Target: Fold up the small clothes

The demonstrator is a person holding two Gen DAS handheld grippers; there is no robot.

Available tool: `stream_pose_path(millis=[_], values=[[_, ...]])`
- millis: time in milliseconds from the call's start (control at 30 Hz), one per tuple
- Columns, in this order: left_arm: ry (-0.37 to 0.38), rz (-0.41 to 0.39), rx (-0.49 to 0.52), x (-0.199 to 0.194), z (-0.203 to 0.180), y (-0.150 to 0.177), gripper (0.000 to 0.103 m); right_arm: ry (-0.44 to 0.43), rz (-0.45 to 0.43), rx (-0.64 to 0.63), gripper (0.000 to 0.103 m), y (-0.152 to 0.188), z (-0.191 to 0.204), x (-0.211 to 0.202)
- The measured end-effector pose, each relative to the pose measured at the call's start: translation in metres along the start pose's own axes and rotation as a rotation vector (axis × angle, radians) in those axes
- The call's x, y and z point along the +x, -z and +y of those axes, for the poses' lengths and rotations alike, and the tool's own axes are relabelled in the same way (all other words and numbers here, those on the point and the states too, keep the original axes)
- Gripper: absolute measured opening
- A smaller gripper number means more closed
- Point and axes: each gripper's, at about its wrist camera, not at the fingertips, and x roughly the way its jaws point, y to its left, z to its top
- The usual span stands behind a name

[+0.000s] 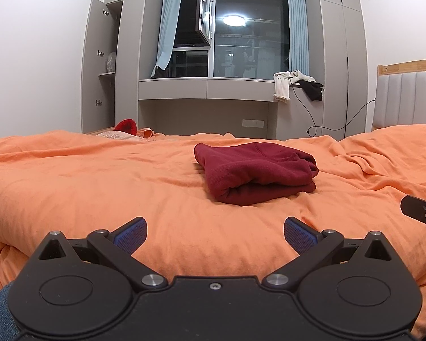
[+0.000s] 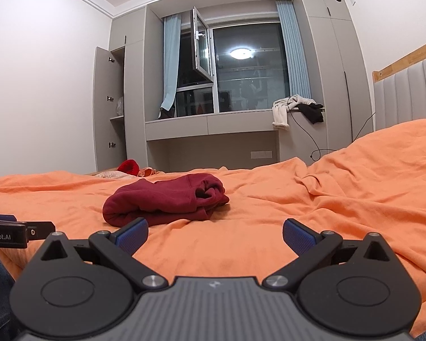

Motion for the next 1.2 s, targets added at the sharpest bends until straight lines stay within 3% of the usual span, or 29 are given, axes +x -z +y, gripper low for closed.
stream_pose_path(millis=[1200], values=[[0.001, 0.003, -0.002, 0.0, 0.0, 0.0011, 0.102, 0.001, 0.004, 0.0, 0.103, 0.0017, -0.0014, -0.0002]])
